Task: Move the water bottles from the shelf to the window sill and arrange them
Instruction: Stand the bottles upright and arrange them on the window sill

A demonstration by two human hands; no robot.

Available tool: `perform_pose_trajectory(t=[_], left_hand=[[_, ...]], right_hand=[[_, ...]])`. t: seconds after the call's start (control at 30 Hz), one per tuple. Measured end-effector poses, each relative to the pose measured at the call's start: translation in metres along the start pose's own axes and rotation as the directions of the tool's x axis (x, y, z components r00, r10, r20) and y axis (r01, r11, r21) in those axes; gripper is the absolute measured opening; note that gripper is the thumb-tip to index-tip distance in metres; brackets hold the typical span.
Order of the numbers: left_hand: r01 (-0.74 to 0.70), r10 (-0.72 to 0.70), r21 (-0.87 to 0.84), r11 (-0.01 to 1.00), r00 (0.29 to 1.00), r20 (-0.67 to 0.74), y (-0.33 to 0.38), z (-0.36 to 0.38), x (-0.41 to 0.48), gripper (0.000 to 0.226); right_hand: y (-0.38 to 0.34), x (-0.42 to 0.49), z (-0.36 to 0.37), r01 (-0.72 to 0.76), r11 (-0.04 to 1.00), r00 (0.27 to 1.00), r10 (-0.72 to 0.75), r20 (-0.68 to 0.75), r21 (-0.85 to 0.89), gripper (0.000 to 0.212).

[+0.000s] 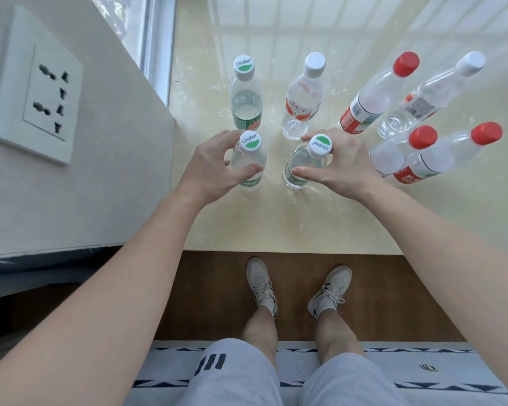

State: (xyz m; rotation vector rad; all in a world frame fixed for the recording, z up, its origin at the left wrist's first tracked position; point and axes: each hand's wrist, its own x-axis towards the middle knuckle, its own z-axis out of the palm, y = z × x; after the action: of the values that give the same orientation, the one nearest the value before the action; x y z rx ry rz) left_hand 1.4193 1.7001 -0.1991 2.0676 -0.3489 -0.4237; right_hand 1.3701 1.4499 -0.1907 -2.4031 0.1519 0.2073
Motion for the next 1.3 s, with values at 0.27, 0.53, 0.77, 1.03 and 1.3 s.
perform_pose_trajectory(t=[0.27,0.53,0.77,1.03,1.3], left_hand=[[0.045,-0.048,0.104,0.994,0.999,0.024,0.009,-0.013,-0.008,0.084],[0.205,-0.189,0.396,0.895,0.979,-0.082,0.015,-0.051,0.003,0.068],[0.226,-0.181,0.306,0.925,0.969,-0.169,0.032,-0.048,0.061,0.068],[0.216,-0.171,0.235,0.948,0.965,-0.197,0.033,-0.026,0.110,0.066],[0.155,-0.131,0.267,0.951,0.986,-0.104,0.030,-0.032,0.123,0.045]], right_hand=[[-0.010,-0.012,-0.018,-0.079,0.995,0.995,0.075,0.073,0.057,0.101],[-0.027,-0.012,-0.072,-0.079,0.984,0.997,0.082,-0.013,0.162,0.077],[-0.019,0.055,-0.067,-0.128,0.992,0.991,0.128,-0.027,0.022,0.079],[-0.011,0.109,-0.037,-0.163,0.986,0.986,0.163,-0.033,0.024,0.089],[-0.005,0.119,-0.036,-0.089,0.996,0.996,0.089,-0.018,0.003,0.051]])
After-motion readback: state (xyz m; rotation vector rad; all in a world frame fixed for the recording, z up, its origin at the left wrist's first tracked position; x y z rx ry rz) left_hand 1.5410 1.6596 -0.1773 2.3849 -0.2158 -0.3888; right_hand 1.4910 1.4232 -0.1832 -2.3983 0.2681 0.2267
